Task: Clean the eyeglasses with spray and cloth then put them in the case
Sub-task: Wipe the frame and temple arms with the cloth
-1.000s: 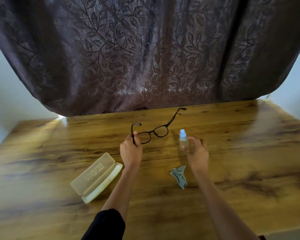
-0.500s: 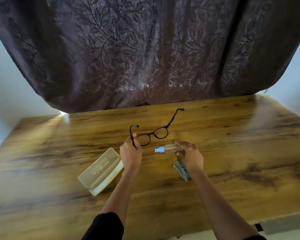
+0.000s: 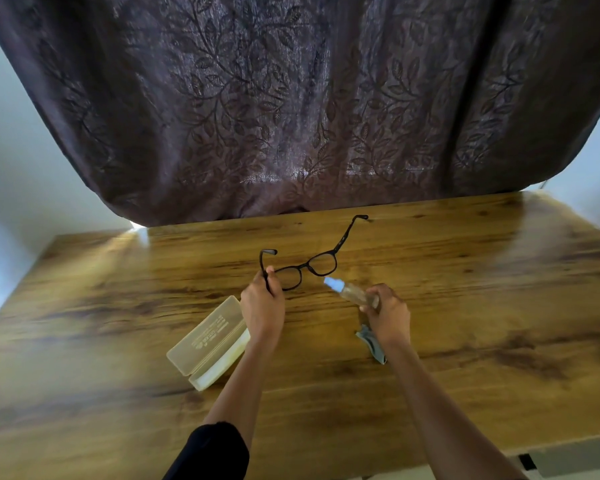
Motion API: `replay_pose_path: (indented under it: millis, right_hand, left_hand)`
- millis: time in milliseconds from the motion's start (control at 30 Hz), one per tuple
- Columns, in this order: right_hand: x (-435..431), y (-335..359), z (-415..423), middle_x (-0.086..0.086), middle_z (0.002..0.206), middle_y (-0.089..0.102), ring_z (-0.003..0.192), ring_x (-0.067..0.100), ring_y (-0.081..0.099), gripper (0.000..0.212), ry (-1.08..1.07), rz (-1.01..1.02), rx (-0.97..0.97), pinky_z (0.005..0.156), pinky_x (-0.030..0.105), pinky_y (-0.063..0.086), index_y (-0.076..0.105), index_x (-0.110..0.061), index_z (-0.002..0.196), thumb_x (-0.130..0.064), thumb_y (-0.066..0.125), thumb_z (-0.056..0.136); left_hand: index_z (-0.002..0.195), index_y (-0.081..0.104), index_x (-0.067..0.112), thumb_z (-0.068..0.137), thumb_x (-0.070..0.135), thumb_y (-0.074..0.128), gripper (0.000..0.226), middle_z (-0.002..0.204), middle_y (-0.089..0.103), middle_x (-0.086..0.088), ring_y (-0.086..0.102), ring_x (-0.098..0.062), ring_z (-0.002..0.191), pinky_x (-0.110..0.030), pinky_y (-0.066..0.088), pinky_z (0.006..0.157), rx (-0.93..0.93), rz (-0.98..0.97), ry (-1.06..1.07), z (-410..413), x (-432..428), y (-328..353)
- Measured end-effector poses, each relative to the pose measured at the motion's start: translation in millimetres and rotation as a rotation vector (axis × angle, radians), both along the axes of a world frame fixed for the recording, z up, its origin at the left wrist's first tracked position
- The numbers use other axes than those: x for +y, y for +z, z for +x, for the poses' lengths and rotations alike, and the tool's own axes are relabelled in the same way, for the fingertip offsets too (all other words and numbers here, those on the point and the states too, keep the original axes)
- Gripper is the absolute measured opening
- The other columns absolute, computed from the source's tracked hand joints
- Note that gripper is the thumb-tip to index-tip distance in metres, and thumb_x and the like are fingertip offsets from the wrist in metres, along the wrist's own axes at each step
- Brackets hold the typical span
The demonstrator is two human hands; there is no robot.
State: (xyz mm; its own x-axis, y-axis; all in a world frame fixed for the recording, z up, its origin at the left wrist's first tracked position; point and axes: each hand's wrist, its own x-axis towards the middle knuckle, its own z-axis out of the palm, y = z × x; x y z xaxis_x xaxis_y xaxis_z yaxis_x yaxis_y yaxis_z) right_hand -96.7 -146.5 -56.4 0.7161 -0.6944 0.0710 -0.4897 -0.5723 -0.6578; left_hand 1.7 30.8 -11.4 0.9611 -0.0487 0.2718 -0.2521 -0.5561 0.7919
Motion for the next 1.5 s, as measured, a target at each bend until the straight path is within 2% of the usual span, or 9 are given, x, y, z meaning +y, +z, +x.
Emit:
replay_pose_path:
  millis: [100, 167, 267, 467, 700, 900, 1133, 1333, 1500]
  right_hand:
    - [-3.7, -1.1, -0.4, 0.009, 0.103, 0.065, 0.078, 0.016, 0.057, 0.033, -0.076, 0.088, -0.121, 0.051, 0.015, 0.036, 0.053, -0.011, 0.112, -0.009, 0.066, 0.081]
    - [-4.6, -1.7, -0.9, 0.011, 0.115, 0.058, 0.086, 0.016, 0.053, 0.042, -0.077, 0.111, -0.187, 0.059, 0.015, 0.039, 0.048, -0.012, 0.122, -0.003, 0.061, 0.083]
    - [-3.8, -3.1, -1.6, 0.014, 0.126, 0.046, 0.101, 0.026, 0.053, 0.053, -0.059, 0.096, -0.179, 0.071, 0.025, 0.042, 0.041, -0.015, 0.132, 0.003, 0.055, 0.085]
    - [-0.7, -10.8, 3.2, 0.010, 0.098, 0.065, 0.081, 0.021, 0.059, 0.046, -0.055, 0.088, -0.068, 0.063, 0.029, 0.046, 0.041, -0.017, 0.128, -0.005, 0.055, 0.086]
    - [-3.2, -22.6, 5.1, 0.014, 0.108, 0.062, 0.098, 0.030, 0.058, 0.048, -0.128, 0.121, -0.018, 0.074, 0.037, 0.051, 0.038, -0.024, 0.128, -0.015, 0.060, 0.085]
    - [1.8, -14.2, -1.4, 0.008, 0.107, 0.064, 0.099, 0.028, 0.059, 0.055, -0.142, 0.158, -0.101, 0.074, 0.033, 0.048, 0.039, -0.017, 0.130, -0.014, 0.066, 0.082]
    - [20.9, -14.1, -26.4, 0.006, 0.102, 0.056, 0.095, 0.026, 0.054, 0.026, -0.172, -0.043, -0.128, 0.074, 0.040, 0.048, 0.048, -0.012, 0.102, -0.024, 0.061, 0.084]
    - [38.9, -15.3, -47.2, 0.003, 0.109, 0.052, 0.102, 0.022, 0.051, 0.036, -0.092, -0.134, 0.010, 0.083, 0.040, 0.044, 0.050, -0.020, 0.110, -0.040, 0.061, 0.082]
    - [47.4, -16.9, -56.2, -0.001, 0.120, 0.053, 0.109, 0.021, 0.047, 0.034, -0.021, -0.200, 0.096, 0.087, 0.037, 0.044, 0.057, -0.027, 0.117, -0.030, 0.062, 0.083]
  left_hand:
    - [0.067, 0.050, 0.011, 0.098, 0.024, 0.037, 0.036, 0.053, 0.049, 0.001, 0.043, -0.008, 0.042, -0.018, 0.024, 0.041, 0.006, 0.005, -0.008, 0.7, 0.1, 0.4]
    - [0.068, 0.049, 0.012, 0.098, 0.024, 0.037, 0.035, 0.053, 0.048, 0.002, 0.043, -0.008, 0.042, -0.018, 0.024, 0.042, 0.008, 0.006, -0.003, 1.1, 0.0, 1.5]
    - [0.067, 0.048, 0.012, 0.098, 0.024, 0.037, 0.035, 0.052, 0.047, 0.002, 0.042, -0.007, 0.043, -0.018, 0.023, 0.041, 0.018, 0.008, -0.002, 1.7, -0.2, 2.0]
    - [0.071, 0.051, 0.010, 0.098, 0.024, 0.037, 0.034, 0.057, 0.051, -0.001, 0.044, -0.010, 0.046, -0.018, 0.025, 0.042, 0.031, 0.017, 0.001, 4.1, 1.6, 4.4]
    - [0.073, 0.055, 0.008, 0.098, 0.026, 0.037, 0.035, 0.059, 0.054, -0.004, 0.050, -0.018, 0.050, -0.020, 0.028, 0.042, 0.032, 0.008, 0.004, 8.1, 6.7, 2.0]
    - [0.075, 0.056, 0.006, 0.098, 0.025, 0.037, 0.035, 0.058, 0.053, -0.003, 0.046, -0.015, 0.048, -0.019, 0.026, 0.042, 0.021, 0.005, -0.025, 5.3, 8.1, -0.1]
    - [0.066, 0.047, 0.011, 0.098, 0.024, 0.036, 0.037, 0.049, 0.043, 0.006, 0.041, -0.011, 0.043, -0.023, 0.025, 0.041, 0.019, -0.005, -0.072, -3.1, 8.8, -7.2]
    - [0.067, 0.048, 0.011, 0.099, 0.024, 0.036, 0.036, 0.050, 0.044, 0.003, 0.041, -0.009, 0.043, -0.022, 0.024, 0.041, 0.015, 0.020, -0.101, -15.2, 13.2, -9.5]
    - [0.061, 0.044, 0.012, 0.099, 0.025, 0.036, 0.040, 0.047, 0.042, 0.003, 0.038, -0.012, 0.041, -0.025, 0.024, 0.040, 0.020, -0.010, -0.113, -23.1, 19.1, -12.4]
